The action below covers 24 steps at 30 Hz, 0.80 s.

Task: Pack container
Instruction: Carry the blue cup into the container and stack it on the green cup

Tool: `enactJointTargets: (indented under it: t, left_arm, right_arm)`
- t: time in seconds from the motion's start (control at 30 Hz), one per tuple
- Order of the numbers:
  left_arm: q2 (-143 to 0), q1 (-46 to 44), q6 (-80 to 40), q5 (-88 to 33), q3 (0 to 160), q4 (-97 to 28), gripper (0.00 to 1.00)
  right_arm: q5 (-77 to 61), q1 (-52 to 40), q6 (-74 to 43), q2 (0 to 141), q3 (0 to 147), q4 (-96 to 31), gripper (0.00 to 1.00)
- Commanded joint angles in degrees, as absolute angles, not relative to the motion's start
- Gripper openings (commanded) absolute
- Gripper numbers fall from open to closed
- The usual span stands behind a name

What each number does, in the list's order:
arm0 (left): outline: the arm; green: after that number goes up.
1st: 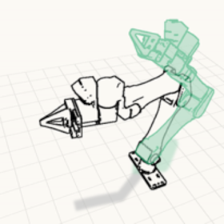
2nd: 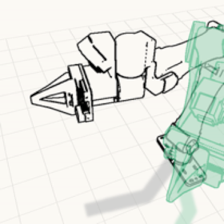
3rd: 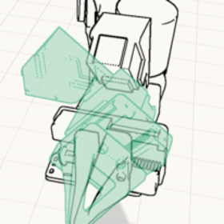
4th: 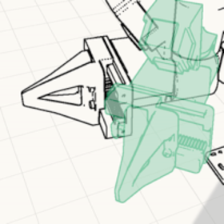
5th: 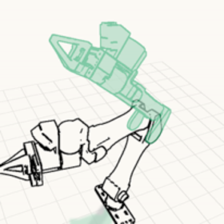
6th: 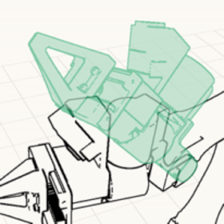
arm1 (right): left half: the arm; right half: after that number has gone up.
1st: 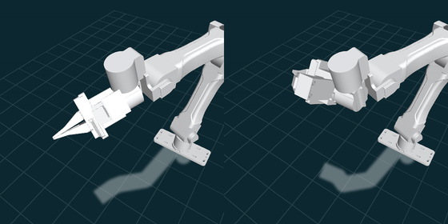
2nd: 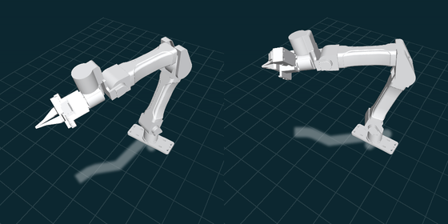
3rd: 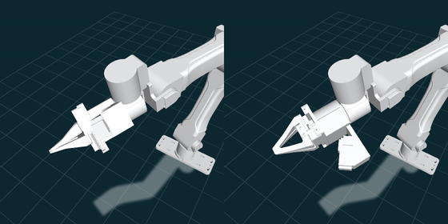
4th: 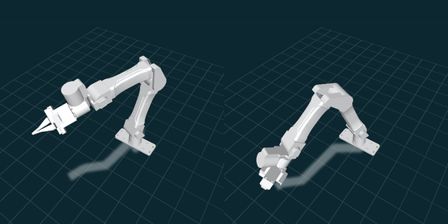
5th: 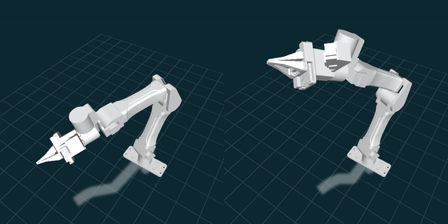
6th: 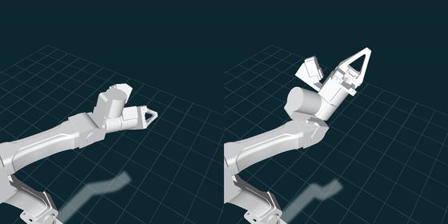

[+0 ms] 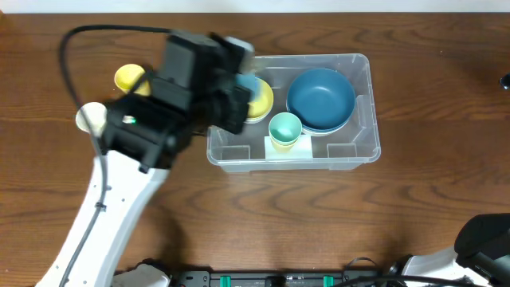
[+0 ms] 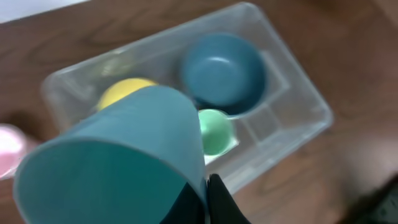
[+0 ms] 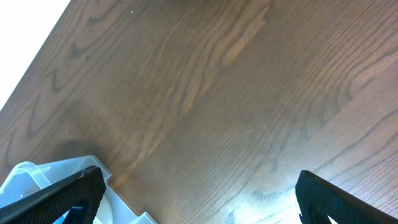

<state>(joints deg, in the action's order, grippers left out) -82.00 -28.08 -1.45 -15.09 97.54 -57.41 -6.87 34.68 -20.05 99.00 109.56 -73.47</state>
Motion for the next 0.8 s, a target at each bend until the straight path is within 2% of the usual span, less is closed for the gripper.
enactJointTargets:
  t: [0.0, 0.3, 0.77]
  left_arm:
    - [-85.3, -32.4, -1.2, -13.0, 97.7, -56.8, 0.06]
    - [-96.2, -39.0, -1.1, -12.4, 97.7, -56.8, 0.06]
    - [-102.9, -40.4, -1.1, -9.4, 97.7, -57.4, 0.06]
  right_arm:
    - [-6.9, 34.9, -19.2, 99.4, 110.2, -73.5, 0.99]
    - [-6.9, 34.9, -19.2, 99.4, 110.2, -73.5, 0.99]
    - [-6.9, 34.9, -19.2, 99.4, 110.2, -73.5, 0.99]
